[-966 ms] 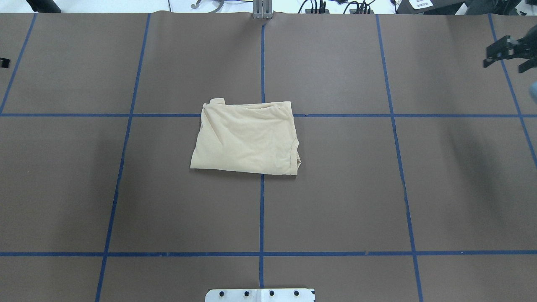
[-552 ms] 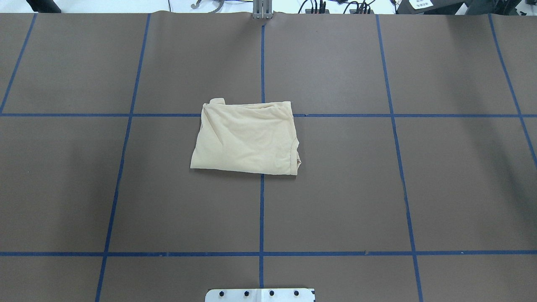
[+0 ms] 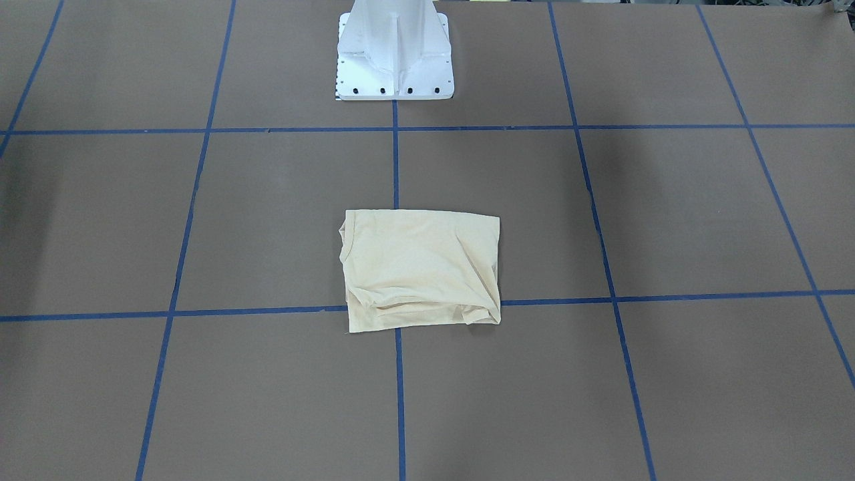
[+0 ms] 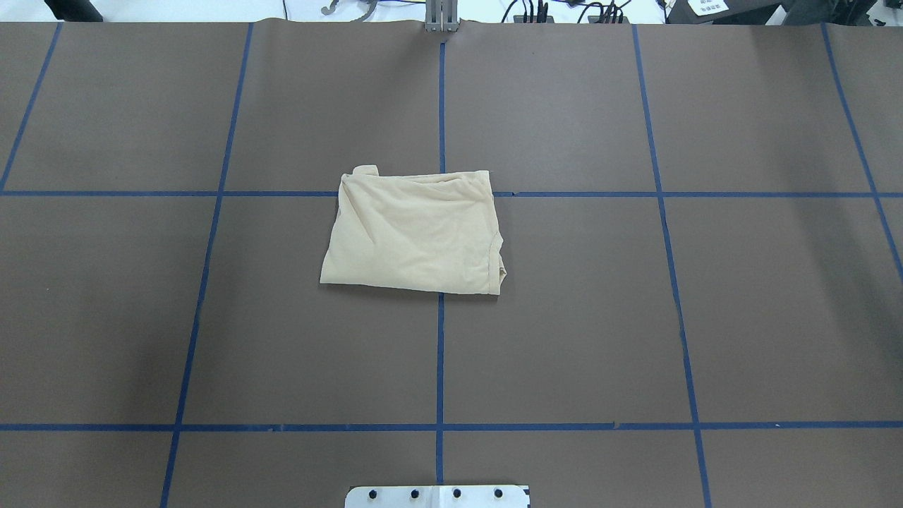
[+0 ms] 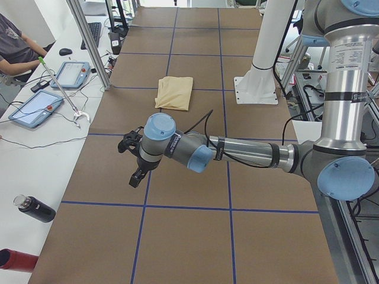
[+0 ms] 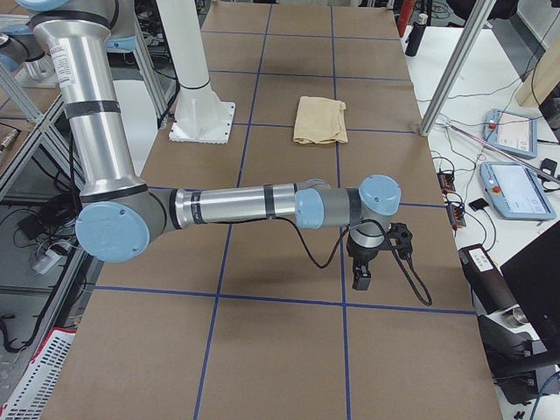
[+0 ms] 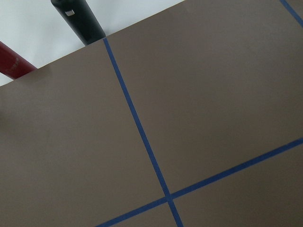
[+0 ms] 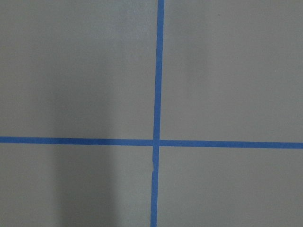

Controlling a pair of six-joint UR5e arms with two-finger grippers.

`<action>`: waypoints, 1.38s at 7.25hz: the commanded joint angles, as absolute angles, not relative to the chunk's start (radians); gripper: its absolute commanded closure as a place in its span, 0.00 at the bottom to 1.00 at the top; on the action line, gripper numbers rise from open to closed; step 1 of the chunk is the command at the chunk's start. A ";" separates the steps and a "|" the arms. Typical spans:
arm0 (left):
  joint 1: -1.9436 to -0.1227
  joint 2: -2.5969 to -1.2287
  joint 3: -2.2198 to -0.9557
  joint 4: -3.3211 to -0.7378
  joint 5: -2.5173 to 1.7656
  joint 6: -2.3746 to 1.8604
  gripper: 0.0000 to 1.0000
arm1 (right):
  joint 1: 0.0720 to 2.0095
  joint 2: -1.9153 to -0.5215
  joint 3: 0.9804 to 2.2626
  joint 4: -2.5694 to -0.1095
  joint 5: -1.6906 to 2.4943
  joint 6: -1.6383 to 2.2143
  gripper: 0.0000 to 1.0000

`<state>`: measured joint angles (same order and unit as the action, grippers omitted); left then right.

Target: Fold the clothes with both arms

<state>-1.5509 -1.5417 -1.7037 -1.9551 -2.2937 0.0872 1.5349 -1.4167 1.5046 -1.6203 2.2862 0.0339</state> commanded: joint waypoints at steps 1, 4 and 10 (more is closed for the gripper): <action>-1.546 -1.490 -1.720 -1.953 -2.313 0.008 0.00 | 1.536 -1.474 1.549 -1.615 2.301 0.032 0.00; -1.549 -1.442 -1.812 -1.942 -2.347 -0.020 0.00 | 1.536 -1.627 1.720 -1.615 2.338 0.031 0.00; -1.549 -1.413 -1.849 -1.941 -2.333 -0.021 0.00 | 1.532 -1.649 1.773 -1.614 2.272 0.034 0.00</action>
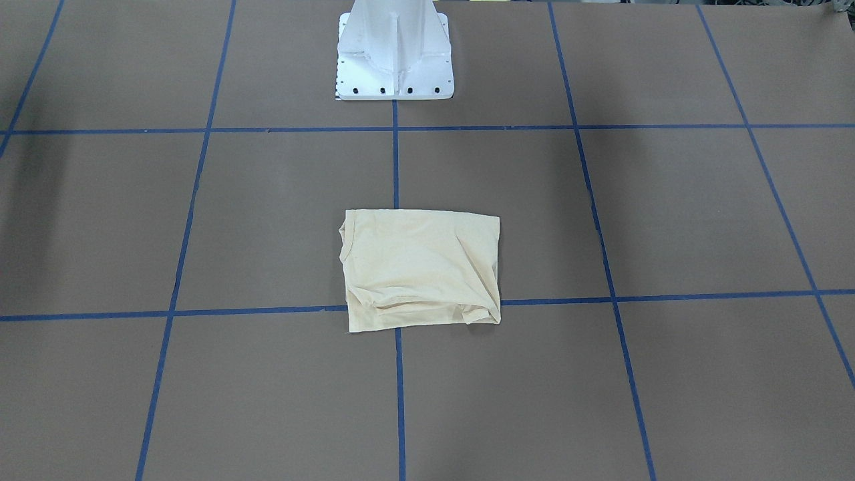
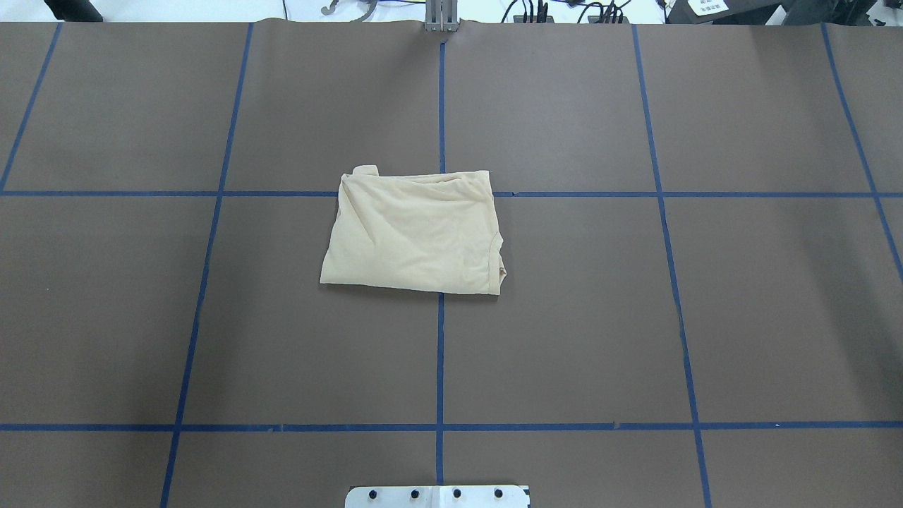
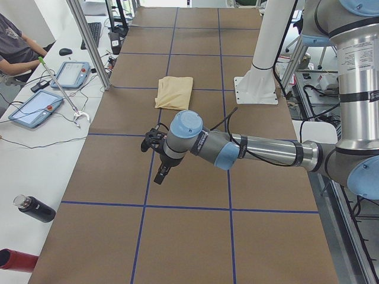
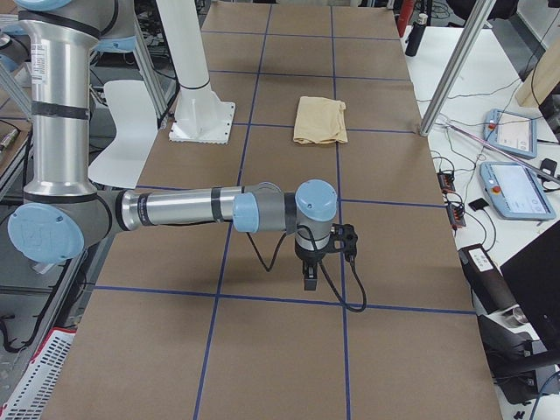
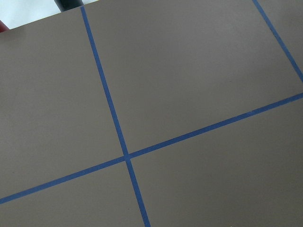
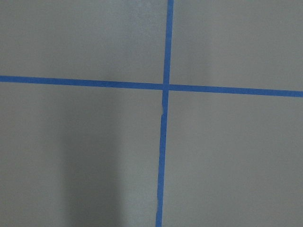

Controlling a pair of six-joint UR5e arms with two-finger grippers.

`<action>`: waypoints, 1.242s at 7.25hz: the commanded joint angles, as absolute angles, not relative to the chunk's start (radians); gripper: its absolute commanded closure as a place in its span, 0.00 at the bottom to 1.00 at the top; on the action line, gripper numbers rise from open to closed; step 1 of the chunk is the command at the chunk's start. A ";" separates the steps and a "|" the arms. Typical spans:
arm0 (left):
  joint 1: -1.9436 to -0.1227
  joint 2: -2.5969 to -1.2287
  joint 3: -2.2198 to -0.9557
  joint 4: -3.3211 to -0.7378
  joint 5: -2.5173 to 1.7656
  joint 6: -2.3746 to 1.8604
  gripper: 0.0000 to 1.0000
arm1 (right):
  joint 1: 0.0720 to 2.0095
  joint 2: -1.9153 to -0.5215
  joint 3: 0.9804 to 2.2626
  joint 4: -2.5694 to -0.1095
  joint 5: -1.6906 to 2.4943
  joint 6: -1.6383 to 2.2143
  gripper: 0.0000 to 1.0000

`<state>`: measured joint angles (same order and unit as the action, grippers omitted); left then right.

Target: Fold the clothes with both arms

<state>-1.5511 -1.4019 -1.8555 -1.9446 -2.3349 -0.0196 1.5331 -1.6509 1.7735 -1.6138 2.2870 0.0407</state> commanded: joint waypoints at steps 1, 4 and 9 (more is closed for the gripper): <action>-1.549 -1.413 -1.845 -1.936 -2.333 -0.034 0.00 | 1.522 -1.644 1.770 -1.615 2.269 0.031 0.00; -1.551 -1.414 -1.853 -1.921 -2.333 -0.037 0.00 | 1.520 -1.635 1.723 -1.614 2.272 0.035 0.00; -1.552 -1.413 -1.845 -1.904 -2.327 -0.092 0.00 | 1.519 -1.638 1.740 -1.614 2.276 0.032 0.00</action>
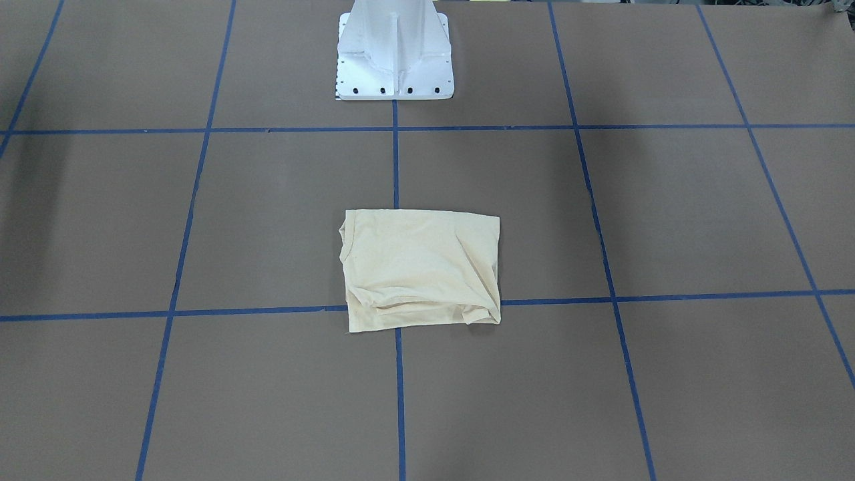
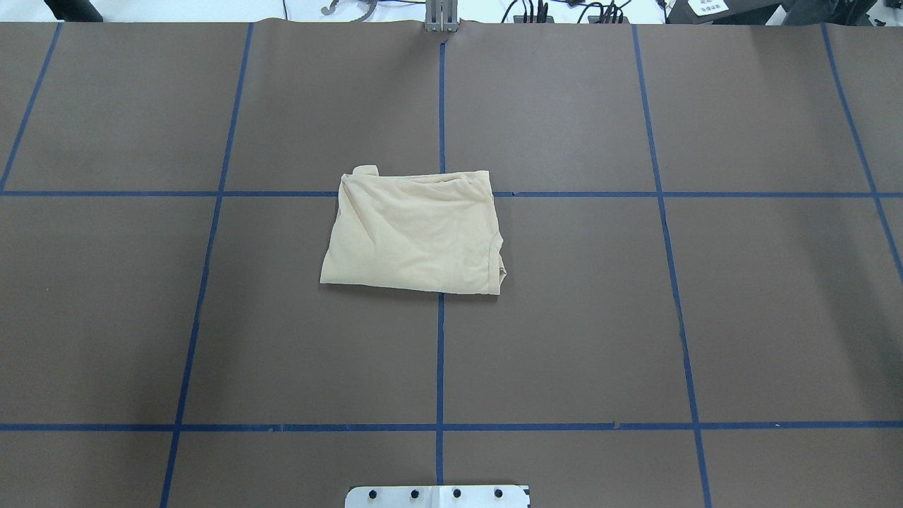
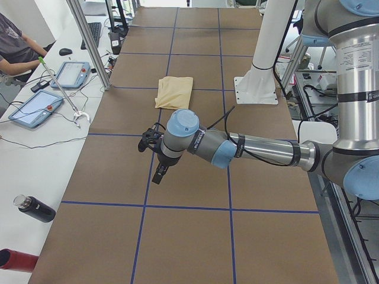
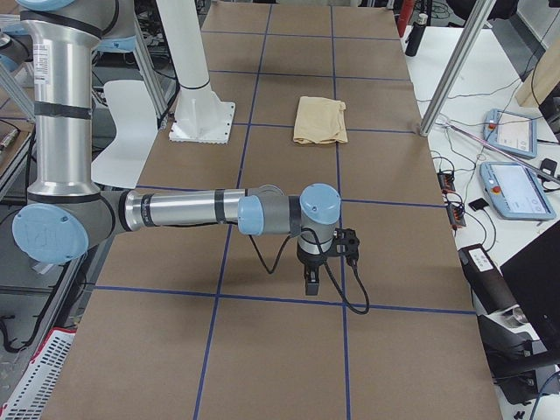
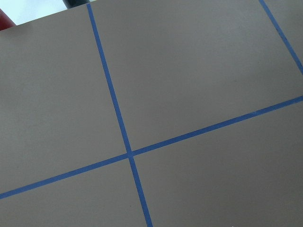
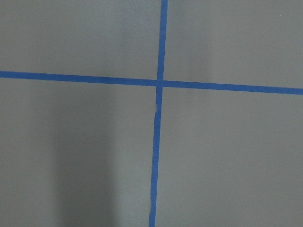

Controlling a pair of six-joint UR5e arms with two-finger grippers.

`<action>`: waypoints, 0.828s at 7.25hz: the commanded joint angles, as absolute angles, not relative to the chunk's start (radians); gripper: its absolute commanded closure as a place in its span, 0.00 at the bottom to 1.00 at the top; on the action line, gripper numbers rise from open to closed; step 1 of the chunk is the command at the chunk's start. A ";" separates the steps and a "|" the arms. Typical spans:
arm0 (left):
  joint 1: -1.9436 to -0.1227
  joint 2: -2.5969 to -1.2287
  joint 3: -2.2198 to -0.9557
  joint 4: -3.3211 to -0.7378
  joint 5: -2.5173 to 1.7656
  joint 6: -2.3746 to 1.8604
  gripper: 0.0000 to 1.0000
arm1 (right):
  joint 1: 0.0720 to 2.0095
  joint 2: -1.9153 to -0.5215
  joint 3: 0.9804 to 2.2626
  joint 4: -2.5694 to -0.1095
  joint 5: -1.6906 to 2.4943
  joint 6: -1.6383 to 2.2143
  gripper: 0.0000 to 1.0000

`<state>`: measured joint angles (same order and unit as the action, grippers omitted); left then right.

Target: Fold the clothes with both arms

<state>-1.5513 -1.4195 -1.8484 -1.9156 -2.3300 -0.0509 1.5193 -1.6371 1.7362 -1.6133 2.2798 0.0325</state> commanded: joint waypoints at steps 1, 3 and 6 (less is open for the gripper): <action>-1.554 -1.402 -1.845 -1.881 -2.288 -0.116 0.00 | 1.519 -1.640 1.740 -1.614 2.272 0.032 0.00; -1.571 -1.402 -1.844 -1.798 -2.284 -0.117 0.00 | 1.519 -1.644 1.738 -1.614 2.269 0.032 0.00; -1.571 -1.402 -1.825 -1.796 -2.287 -0.117 0.00 | 1.519 -1.646 1.736 -1.614 2.270 0.032 0.00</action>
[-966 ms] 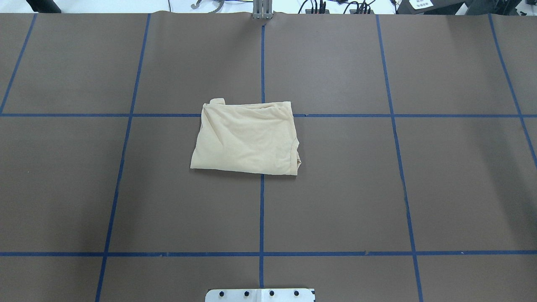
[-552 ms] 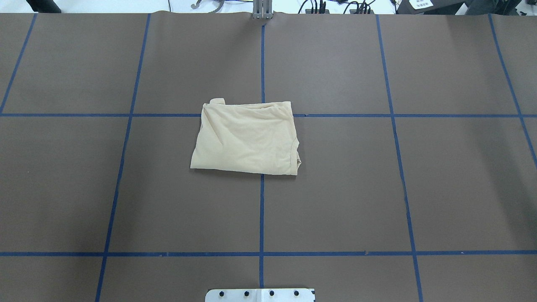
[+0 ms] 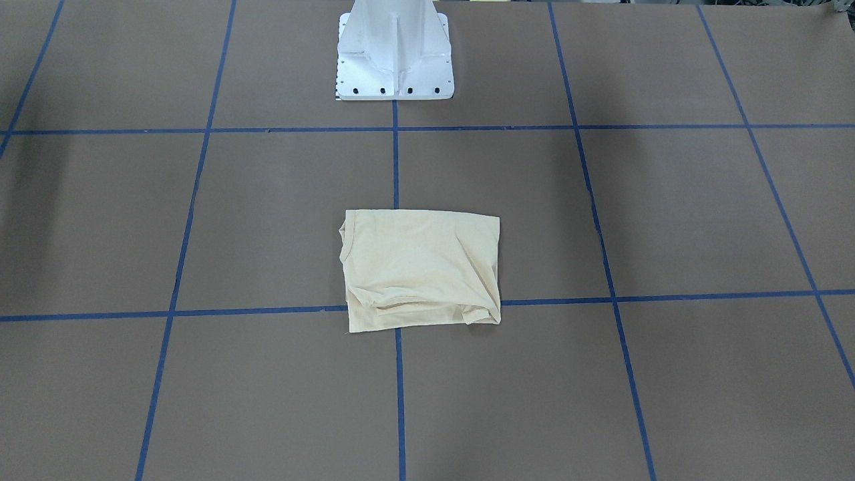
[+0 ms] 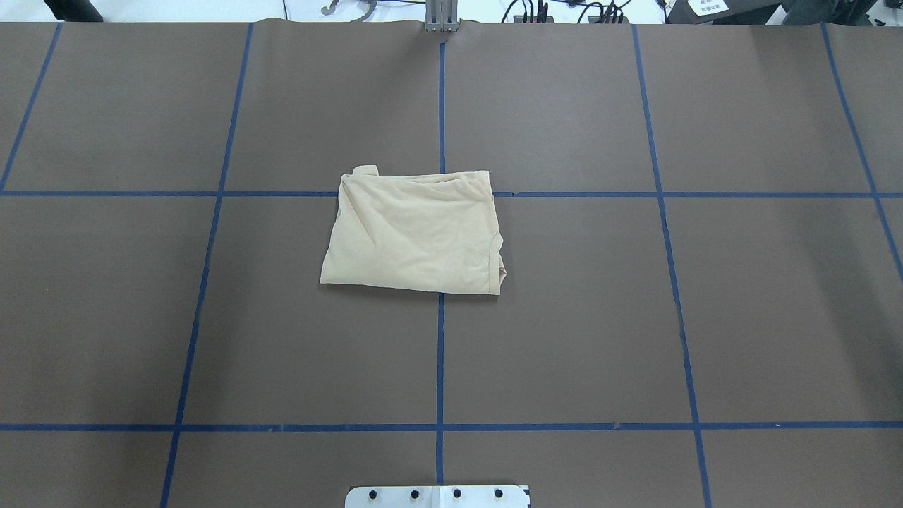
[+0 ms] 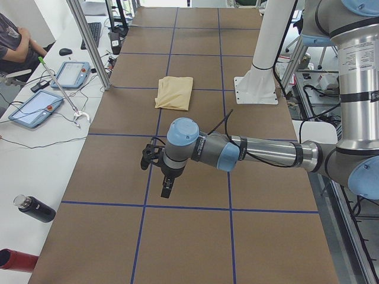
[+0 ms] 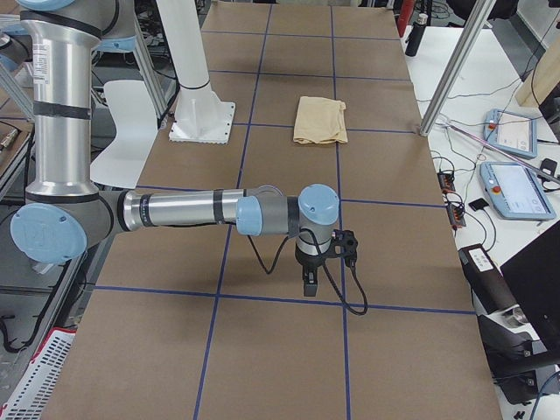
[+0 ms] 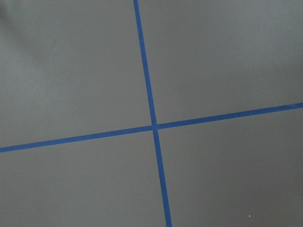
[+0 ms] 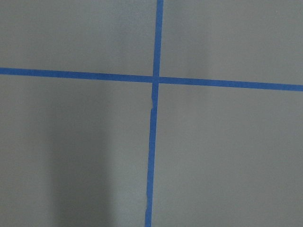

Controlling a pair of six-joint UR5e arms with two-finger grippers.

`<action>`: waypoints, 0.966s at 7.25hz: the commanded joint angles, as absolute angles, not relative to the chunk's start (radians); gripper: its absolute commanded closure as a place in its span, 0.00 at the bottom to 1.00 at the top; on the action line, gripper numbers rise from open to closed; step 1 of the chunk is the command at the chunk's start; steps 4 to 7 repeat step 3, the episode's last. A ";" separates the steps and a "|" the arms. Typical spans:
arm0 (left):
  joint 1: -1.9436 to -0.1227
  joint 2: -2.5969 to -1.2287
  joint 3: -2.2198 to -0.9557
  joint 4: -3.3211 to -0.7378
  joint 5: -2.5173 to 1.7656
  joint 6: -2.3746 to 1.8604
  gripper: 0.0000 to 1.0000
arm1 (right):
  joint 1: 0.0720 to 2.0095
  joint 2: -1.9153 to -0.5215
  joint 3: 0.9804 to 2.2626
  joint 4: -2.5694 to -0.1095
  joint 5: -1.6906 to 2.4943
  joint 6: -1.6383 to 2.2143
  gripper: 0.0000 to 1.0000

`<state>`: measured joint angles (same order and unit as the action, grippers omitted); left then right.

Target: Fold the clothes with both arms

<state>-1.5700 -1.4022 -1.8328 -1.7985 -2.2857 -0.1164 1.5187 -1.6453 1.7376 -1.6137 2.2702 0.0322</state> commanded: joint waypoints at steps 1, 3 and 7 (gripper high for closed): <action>-1.571 -1.402 -1.824 -1.796 -2.287 -0.117 0.00 | 1.519 -1.646 1.736 -1.614 2.270 0.032 0.00; -1.569 -1.407 -1.825 -1.798 -2.289 -0.117 0.00 | 1.519 -1.646 1.736 -1.614 2.270 0.032 0.00; -1.569 -1.407 -1.825 -1.798 -2.289 -0.117 0.00 | 1.519 -1.646 1.736 -1.614 2.270 0.032 0.00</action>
